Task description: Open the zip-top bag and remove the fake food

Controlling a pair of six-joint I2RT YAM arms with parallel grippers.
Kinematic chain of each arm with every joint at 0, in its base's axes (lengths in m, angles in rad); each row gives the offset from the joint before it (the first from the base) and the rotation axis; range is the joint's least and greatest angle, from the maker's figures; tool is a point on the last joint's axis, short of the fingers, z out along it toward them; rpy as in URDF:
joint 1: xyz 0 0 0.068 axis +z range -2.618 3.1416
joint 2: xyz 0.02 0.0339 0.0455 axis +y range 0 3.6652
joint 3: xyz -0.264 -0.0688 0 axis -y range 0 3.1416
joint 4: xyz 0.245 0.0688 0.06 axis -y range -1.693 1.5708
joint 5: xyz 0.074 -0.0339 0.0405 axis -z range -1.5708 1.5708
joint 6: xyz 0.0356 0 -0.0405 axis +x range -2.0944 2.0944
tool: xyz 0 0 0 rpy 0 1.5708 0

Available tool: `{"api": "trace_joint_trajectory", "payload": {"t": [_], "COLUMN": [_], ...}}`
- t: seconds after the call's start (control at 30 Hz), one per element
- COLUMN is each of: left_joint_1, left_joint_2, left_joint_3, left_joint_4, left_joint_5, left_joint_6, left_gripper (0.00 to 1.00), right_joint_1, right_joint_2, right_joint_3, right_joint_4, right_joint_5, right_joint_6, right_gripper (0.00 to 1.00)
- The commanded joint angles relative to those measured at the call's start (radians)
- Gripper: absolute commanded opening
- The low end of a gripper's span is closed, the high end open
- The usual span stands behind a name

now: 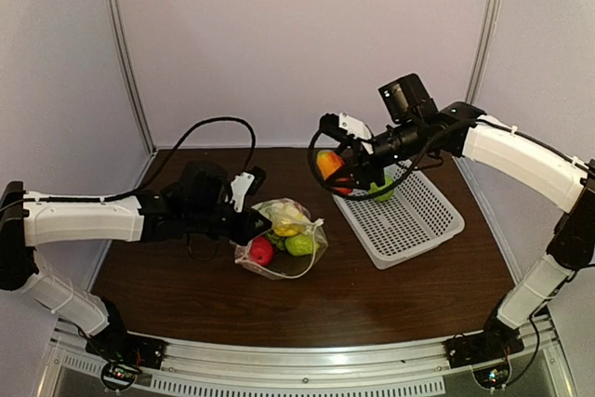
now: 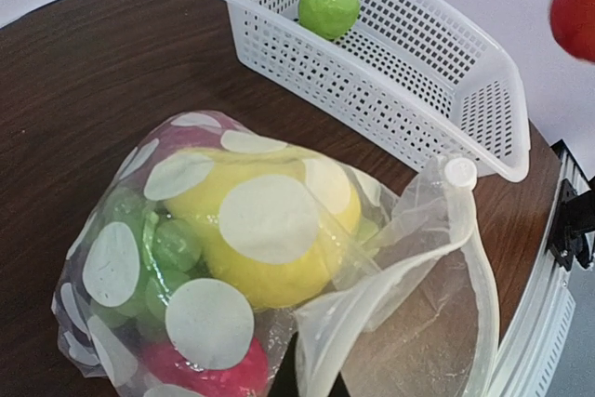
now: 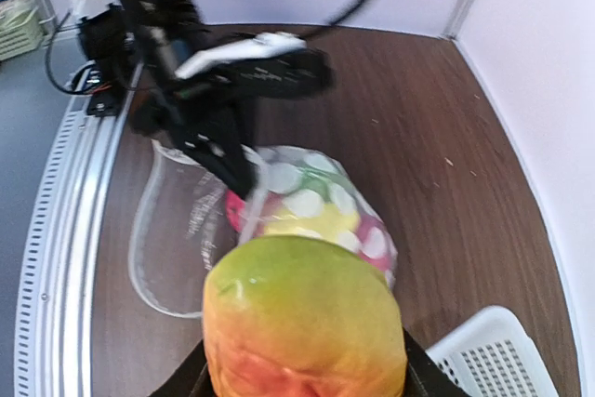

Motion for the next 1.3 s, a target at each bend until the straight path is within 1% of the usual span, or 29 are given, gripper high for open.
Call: {"api": "trace_joint_trajectory", "payload": {"t": [0.0,0.1,0.2,0.3,0.43,0.6,0.7,0.87,0.97,1.07,1.1,1.2,1.27], "left_joint_1": [0.006,0.006,0.006,0.006,0.006,0.006,0.006,0.006,0.006,0.006,0.006,0.006,0.006], "left_joint_2": [-0.004,-0.011,-0.011,-0.009,-0.007,-0.010,-0.015,-0.016,-0.014,-0.007,-0.004,0.002,0.005], "left_joint_3": [0.043,0.055,0.059,0.061,0.065,0.083,0.085,0.094,0.093,0.094,0.094,0.089,0.085], "left_joint_4": [-0.018,-0.031,-0.029,-0.022,-0.018,-0.047,-0.028,-0.015,-0.011,-0.012,-0.012,-0.005,0.002], "left_joint_5": [-0.004,-0.009,-0.010,-0.002,0.014,0.003,0.013,0.025,0.025,0.031,0.034,0.038,0.039], "left_joint_6": [0.026,0.031,0.028,0.022,0.017,0.024,0.014,0.011,0.010,0.011,0.011,0.008,0.007], "left_gripper": [0.00,0.00,0.00,0.00,0.00,0.00,0.00,0.00,0.00,0.00,0.00,0.00,0.00], "right_joint_1": [-0.155,-0.236,-0.294,-0.314,-0.313,-0.311,-0.307,-0.307,-0.306,-0.306,-0.307,-0.305,-0.296], "right_joint_2": [-0.006,0.040,0.129,0.214,0.276,0.382,0.430,0.501,0.507,0.468,0.446,0.375,0.326], "right_joint_3": [-0.034,-0.048,-0.033,-0.010,-0.020,0.049,0.050,0.083,0.098,0.091,0.082,0.045,0.026], "right_joint_4": [0.031,0.059,0.055,0.052,0.131,0.113,0.137,0.144,0.127,0.110,0.108,0.108,0.091], "right_joint_5": [0.106,0.260,0.341,0.388,0.429,0.444,0.484,0.492,0.480,0.458,0.450,0.440,0.435], "right_joint_6": [0.081,0.118,0.159,0.191,0.231,0.263,0.273,0.290,0.313,0.317,0.313,0.305,0.290], "right_gripper": [0.29,0.29,0.29,0.30,0.30,0.31,0.36,0.43,0.55,0.67,0.69,0.73,0.73]}}
